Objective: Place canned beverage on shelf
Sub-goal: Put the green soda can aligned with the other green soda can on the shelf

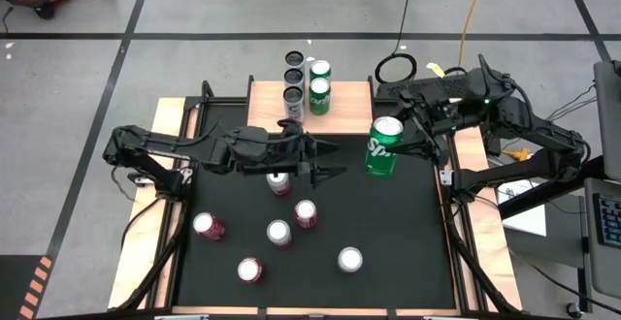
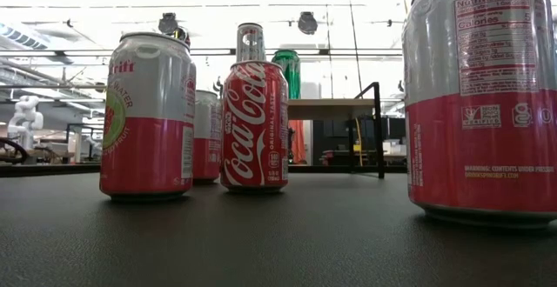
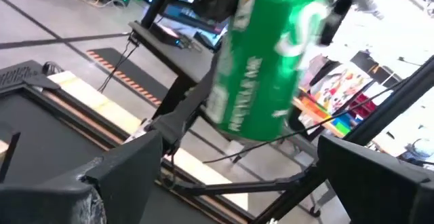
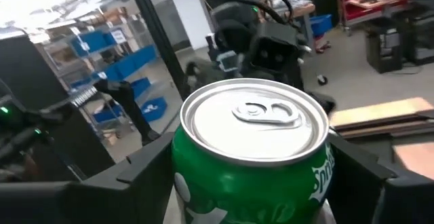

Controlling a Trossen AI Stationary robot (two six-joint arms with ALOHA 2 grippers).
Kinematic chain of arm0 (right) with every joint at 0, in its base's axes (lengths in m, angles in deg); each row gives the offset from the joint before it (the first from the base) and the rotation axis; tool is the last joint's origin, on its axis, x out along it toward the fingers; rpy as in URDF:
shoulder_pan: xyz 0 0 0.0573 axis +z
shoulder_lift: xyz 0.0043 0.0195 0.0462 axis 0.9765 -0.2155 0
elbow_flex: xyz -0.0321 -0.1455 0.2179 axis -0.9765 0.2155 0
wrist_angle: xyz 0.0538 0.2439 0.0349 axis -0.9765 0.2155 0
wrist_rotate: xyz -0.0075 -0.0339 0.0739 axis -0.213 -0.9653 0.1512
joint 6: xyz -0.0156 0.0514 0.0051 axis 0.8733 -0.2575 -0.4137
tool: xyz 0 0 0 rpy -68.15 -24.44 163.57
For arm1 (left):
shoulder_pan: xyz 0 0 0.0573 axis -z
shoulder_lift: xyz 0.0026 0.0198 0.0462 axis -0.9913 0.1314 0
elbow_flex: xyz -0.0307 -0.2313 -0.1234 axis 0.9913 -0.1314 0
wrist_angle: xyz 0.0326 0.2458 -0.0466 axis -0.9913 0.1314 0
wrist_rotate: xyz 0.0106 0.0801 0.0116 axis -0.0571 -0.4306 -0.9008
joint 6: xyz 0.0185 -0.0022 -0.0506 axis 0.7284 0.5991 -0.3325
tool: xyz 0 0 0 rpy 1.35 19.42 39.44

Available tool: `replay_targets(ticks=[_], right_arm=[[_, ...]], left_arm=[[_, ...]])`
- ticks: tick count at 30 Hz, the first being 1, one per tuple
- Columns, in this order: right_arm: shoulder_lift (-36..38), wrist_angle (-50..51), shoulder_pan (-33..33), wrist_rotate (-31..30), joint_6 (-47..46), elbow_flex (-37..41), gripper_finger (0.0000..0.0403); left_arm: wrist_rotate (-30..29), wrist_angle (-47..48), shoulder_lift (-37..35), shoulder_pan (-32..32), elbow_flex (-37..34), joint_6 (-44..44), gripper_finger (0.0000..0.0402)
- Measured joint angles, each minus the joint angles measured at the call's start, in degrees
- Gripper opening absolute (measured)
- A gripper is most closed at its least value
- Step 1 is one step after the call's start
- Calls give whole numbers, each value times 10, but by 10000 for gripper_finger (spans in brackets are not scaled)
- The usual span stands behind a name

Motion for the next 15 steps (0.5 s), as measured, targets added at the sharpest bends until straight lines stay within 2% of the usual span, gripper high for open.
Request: replay_targets(ticks=[7,15], right_arm=[[7,57,0,-56,48,0,280],[-20,46,0,-54,80,0,280]], left_arm=[[-8,72,-25,29,0,-18,398],[-41,195,-47,59,0,-86,398]])
